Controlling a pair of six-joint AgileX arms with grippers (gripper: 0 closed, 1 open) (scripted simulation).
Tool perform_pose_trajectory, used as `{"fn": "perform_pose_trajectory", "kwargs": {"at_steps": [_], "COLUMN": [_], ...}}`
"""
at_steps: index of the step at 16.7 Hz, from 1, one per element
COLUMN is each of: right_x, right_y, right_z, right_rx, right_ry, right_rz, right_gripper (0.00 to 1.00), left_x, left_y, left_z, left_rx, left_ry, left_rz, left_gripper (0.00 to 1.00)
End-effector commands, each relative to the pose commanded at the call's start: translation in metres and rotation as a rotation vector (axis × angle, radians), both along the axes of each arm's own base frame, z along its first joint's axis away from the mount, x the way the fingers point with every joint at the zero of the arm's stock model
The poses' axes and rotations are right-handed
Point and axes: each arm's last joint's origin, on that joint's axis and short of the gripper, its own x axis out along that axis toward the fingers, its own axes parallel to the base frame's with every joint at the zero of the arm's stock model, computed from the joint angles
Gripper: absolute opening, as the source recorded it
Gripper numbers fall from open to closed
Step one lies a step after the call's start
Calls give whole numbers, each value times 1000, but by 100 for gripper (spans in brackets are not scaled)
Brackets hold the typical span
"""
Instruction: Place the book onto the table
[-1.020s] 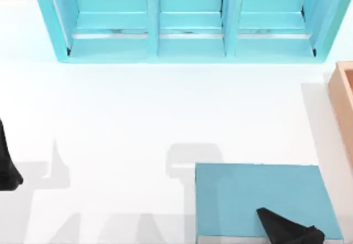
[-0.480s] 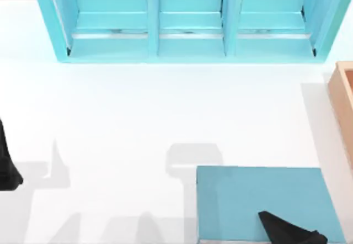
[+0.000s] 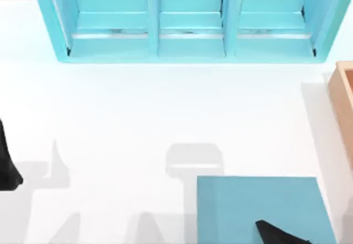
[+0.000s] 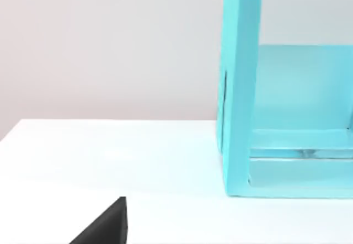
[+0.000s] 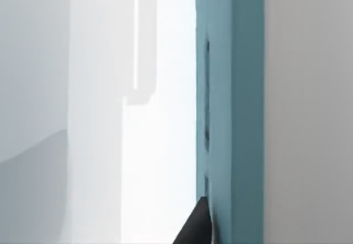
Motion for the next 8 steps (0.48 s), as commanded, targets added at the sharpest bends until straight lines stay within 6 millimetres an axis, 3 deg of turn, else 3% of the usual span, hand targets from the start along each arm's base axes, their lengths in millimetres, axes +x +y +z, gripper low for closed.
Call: {"fn": "perform_pose_trajectory", "kwargs": {"at_steps": [6, 8], "right_x": [0, 0], "right_y": [0, 0], "right_z": [-2, -2], "right_rx": [13, 13], "right_ry": [5, 5], "right_rz": [0, 0], "right_gripper": [0, 15], "left_x": [0, 0], "left_y": [0, 0], "left_z": [0, 0], "left_rx": [0, 0], "left_ry": [0, 0], "left_rz": [0, 0], "left_gripper": [100, 100]}}
